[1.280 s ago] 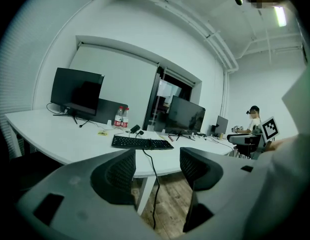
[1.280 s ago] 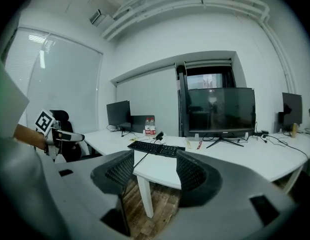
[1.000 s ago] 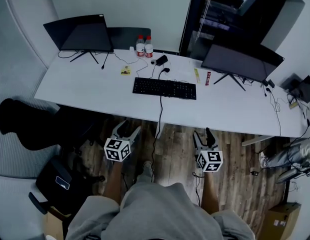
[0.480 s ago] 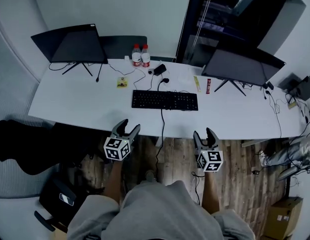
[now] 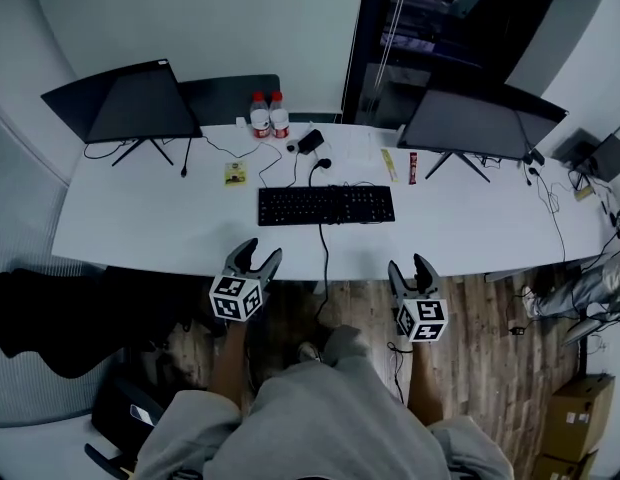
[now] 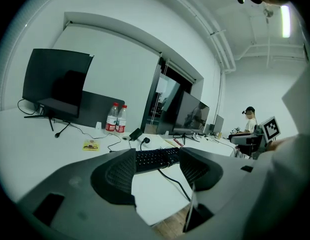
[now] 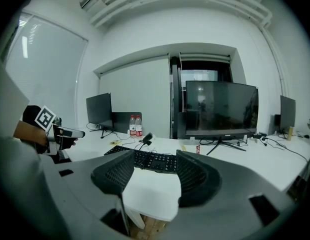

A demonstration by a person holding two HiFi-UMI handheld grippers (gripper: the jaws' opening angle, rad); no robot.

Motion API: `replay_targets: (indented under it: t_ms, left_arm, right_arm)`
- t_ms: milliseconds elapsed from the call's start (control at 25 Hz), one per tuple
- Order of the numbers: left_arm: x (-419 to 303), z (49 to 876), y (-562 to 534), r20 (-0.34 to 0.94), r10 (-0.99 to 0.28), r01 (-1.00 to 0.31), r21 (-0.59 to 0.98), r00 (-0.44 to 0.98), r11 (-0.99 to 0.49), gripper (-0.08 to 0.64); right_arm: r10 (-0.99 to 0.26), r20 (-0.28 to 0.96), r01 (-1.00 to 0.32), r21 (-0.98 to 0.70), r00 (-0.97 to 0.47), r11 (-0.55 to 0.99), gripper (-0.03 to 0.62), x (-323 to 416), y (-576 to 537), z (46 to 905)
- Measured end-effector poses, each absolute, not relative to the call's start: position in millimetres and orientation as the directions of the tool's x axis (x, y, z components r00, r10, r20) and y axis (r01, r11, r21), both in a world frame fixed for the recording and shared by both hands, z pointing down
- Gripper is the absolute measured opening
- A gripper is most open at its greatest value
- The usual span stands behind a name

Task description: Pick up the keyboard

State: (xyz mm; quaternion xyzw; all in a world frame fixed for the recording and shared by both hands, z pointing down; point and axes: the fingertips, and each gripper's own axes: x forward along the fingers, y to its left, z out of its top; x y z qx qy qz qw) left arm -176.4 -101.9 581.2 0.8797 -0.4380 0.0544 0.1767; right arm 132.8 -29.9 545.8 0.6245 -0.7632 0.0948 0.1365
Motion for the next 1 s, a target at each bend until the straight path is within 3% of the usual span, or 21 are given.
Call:
replay_targets:
  t_ms: [1000]
  left_arm:
    - [-152, 593, -222, 0.305, -0.787, -0.842, 0.253, 0.536, -0.476, 0.27]
  right_arm:
    - [-0.907, 0.33, -0.962, -0.019, -0.264, 0.273, 0.244, 165, -180, 561]
